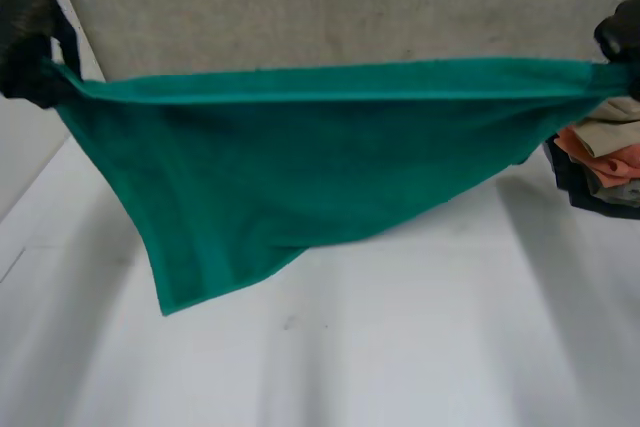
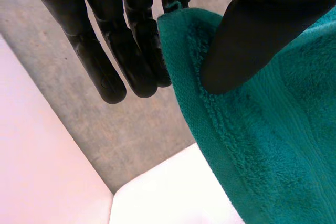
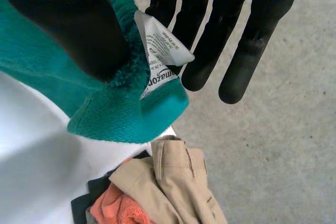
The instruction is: Fold the laundry.
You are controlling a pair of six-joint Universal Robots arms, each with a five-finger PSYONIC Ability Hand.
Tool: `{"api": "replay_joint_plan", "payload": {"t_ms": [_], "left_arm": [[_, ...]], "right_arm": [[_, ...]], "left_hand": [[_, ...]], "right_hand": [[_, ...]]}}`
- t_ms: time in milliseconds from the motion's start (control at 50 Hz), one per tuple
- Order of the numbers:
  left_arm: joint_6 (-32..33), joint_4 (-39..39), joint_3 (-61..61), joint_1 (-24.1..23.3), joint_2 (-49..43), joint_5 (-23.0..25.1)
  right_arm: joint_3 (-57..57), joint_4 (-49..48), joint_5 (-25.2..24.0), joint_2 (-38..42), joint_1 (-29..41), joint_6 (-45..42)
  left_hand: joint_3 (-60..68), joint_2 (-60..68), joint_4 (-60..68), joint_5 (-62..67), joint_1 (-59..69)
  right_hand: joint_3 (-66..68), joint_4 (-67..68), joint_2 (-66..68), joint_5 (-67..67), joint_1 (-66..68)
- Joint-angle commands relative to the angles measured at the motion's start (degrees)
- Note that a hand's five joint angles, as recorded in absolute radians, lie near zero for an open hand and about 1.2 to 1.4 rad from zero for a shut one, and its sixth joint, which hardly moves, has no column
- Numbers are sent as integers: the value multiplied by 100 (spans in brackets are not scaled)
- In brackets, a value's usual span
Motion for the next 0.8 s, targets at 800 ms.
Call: {"api": "replay_joint_plan", "payload": {"t_ms": [800], "left_arm": [[-1655,3213,718,22,-2883,-184]], "right_arm": [[-306,-4581,407,2647,1032,2313]], "left_hand": [[1187,1150,1137,1292,1468]], "right_hand": [[1173,1117,1388,1441,1444]]}}
